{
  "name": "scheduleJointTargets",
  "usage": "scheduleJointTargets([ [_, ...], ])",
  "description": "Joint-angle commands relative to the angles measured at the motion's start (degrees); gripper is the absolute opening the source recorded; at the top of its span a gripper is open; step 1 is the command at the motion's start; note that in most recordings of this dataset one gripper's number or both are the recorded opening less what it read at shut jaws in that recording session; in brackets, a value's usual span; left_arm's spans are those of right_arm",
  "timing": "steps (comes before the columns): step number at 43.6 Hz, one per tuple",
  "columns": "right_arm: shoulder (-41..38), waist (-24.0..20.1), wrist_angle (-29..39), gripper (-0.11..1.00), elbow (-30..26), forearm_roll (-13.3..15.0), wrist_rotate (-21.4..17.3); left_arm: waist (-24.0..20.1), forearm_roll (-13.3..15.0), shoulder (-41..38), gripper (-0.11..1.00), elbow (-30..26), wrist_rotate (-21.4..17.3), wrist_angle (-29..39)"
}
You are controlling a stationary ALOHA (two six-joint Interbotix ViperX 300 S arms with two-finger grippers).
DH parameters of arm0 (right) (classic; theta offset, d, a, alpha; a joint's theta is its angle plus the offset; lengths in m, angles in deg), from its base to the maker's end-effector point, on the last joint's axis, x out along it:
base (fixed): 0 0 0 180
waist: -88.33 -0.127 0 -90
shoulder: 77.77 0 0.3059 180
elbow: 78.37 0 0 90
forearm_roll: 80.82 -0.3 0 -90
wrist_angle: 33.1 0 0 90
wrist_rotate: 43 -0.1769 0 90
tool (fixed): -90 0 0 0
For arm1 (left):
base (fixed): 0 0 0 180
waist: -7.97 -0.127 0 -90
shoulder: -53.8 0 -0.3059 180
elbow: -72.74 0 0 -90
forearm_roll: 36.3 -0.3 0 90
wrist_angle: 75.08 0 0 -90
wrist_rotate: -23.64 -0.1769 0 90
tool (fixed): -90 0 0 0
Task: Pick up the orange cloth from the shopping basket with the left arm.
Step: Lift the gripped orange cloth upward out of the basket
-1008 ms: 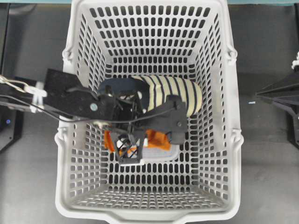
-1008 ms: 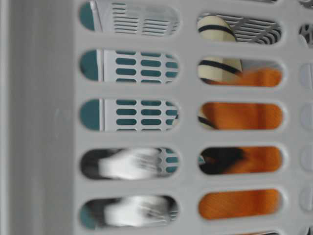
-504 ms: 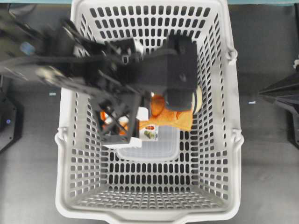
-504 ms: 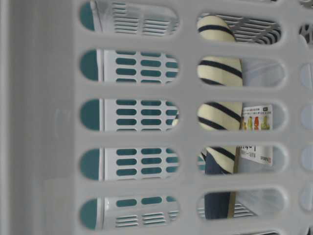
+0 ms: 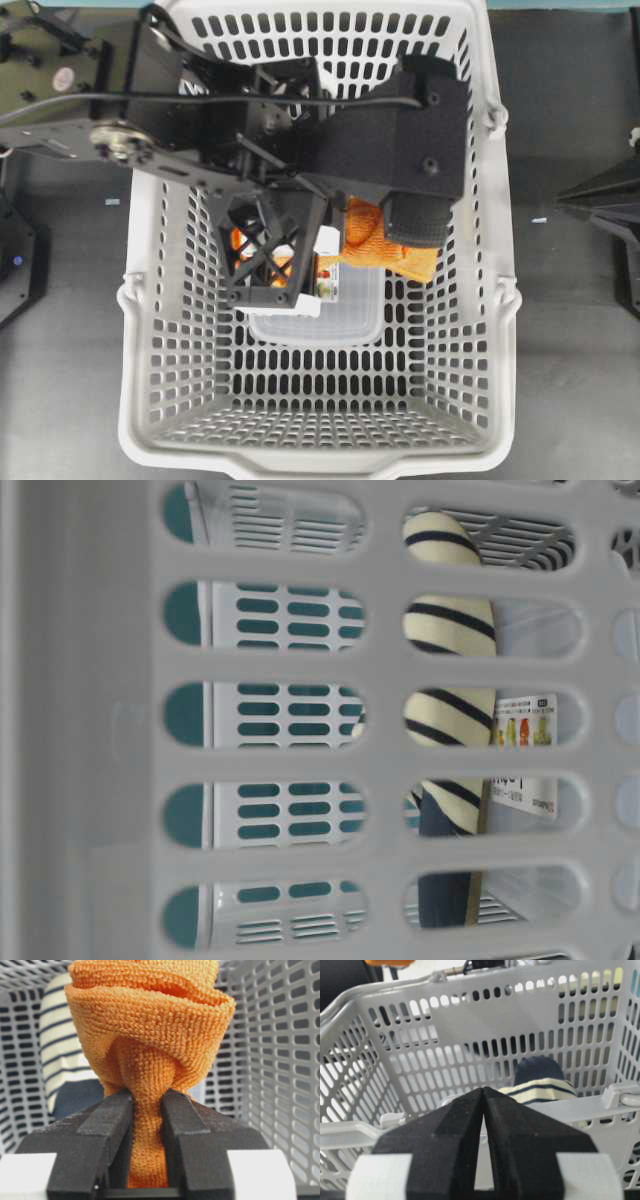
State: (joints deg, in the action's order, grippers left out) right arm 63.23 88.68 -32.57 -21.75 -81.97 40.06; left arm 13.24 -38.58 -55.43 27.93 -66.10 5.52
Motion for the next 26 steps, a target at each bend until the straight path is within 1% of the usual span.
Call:
scheduleJointTargets([
  [1,-0.2,0.2,-0.4,0.00,-0.3,-0.2,-0.1,-0.1,-0.2,0.8,0.14,-1.3,0.0,-0.2],
  [26,1.1,0.2,-0.4,0.00,0.3,-0.2,-0.1,-0.3,-0.3,0.1,0.14,-1.2,-0.1,0.2],
])
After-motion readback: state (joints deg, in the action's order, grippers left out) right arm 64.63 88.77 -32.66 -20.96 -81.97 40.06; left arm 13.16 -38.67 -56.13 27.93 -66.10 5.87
